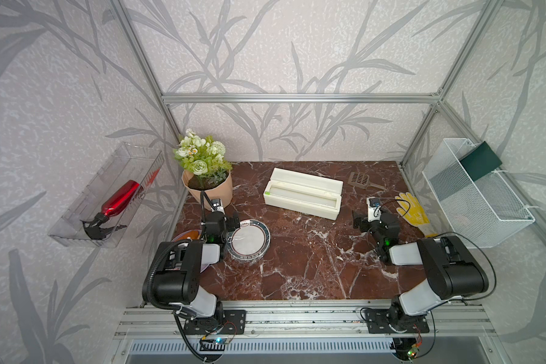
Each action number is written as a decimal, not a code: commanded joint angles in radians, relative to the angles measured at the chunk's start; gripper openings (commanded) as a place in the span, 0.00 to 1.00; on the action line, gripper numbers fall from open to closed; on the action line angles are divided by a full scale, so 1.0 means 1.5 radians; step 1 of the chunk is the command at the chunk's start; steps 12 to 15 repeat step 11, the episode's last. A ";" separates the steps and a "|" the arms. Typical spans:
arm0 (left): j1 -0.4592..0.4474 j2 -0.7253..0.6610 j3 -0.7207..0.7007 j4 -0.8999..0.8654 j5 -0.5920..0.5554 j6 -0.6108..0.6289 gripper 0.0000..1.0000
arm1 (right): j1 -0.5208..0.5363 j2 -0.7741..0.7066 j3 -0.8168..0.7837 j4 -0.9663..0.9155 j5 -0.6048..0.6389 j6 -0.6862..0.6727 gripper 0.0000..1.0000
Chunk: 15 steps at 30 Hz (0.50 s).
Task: Wrap the plate with plastic wrap
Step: Reset both arms
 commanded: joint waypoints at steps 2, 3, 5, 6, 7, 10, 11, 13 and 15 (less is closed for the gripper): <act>0.004 -0.012 0.011 0.006 0.005 0.010 0.99 | 0.004 -0.001 0.012 -0.010 -0.012 -0.011 0.99; 0.003 -0.012 0.011 0.006 0.005 0.010 0.99 | 0.004 -0.002 0.012 -0.010 -0.012 -0.011 0.99; 0.003 -0.012 0.011 0.006 0.005 0.009 0.99 | 0.004 -0.002 0.012 -0.010 -0.012 -0.010 0.99; 0.004 -0.011 0.013 0.004 0.005 0.009 0.99 | 0.004 -0.002 0.012 -0.011 -0.012 -0.010 0.99; 0.004 -0.011 0.014 0.002 0.005 0.009 0.99 | 0.003 -0.001 0.013 -0.011 -0.012 -0.010 0.99; 0.003 -0.011 0.014 0.003 0.005 0.009 0.99 | 0.004 -0.001 0.012 -0.011 -0.012 -0.010 0.99; 0.004 -0.011 0.011 0.006 0.006 0.010 0.99 | 0.003 -0.001 0.012 -0.011 -0.012 -0.010 0.99; 0.004 -0.011 0.011 0.006 0.006 0.010 0.99 | 0.003 -0.001 0.012 -0.011 -0.012 -0.010 0.99; 0.004 -0.011 0.011 0.006 0.006 0.010 0.99 | 0.003 -0.001 0.012 -0.011 -0.012 -0.010 0.99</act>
